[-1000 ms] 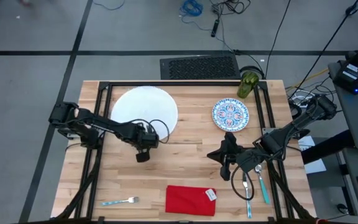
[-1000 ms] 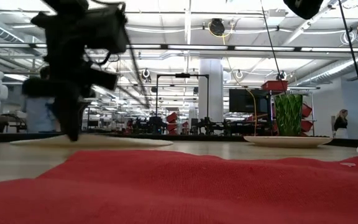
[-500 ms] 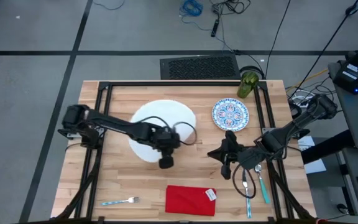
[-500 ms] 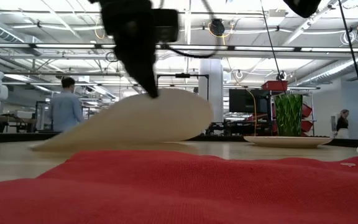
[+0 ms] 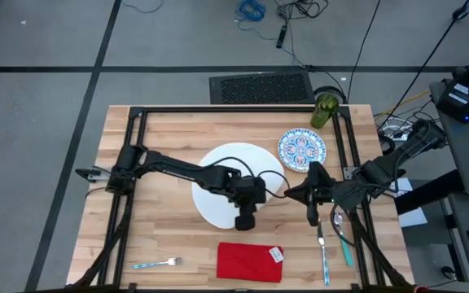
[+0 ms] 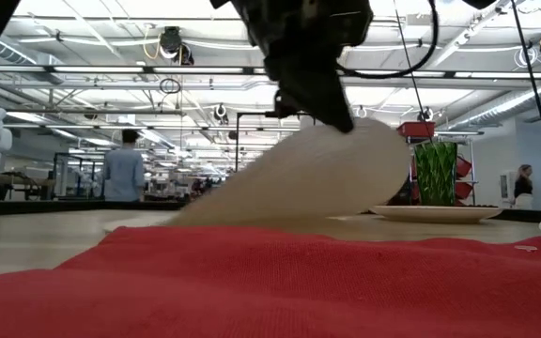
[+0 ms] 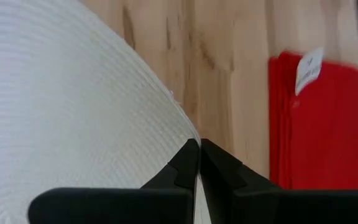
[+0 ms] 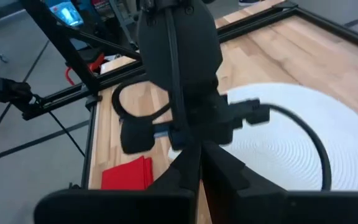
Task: Set table place
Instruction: Move the white placemat to the center of the table
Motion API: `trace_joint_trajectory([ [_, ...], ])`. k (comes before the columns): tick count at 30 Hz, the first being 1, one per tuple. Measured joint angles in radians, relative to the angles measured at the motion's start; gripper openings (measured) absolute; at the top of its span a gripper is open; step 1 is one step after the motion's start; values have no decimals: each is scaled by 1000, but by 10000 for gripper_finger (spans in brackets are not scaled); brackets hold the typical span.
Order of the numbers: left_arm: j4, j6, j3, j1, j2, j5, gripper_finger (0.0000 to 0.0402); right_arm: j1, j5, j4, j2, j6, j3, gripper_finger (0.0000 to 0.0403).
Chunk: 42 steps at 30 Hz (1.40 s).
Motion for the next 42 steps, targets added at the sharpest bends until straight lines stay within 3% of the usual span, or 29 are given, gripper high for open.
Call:
trace_joint_trajectory([
  [10,8,-3,6,-1,6,1,8,0,4,-43,-5,2,0,0],
  [22,-19,-10,6,8,-3,27,151,0,4,-56,-5,0,0,0],
  [26,-131,-3,6,27,-67,-25,165,0,4,-58,-4,3,0,0],
  [31,-319,10,-54,30,-182,-162,144,0,3,-66,-4,20,0,0],
  [38,-147,1,-316,96,-206,-207,14,0,0,-70,-3,32,0,0],
  [42,-79,-85,-403,107,-206,-286,4,0,-4,-71,-3,32,0,0],
])
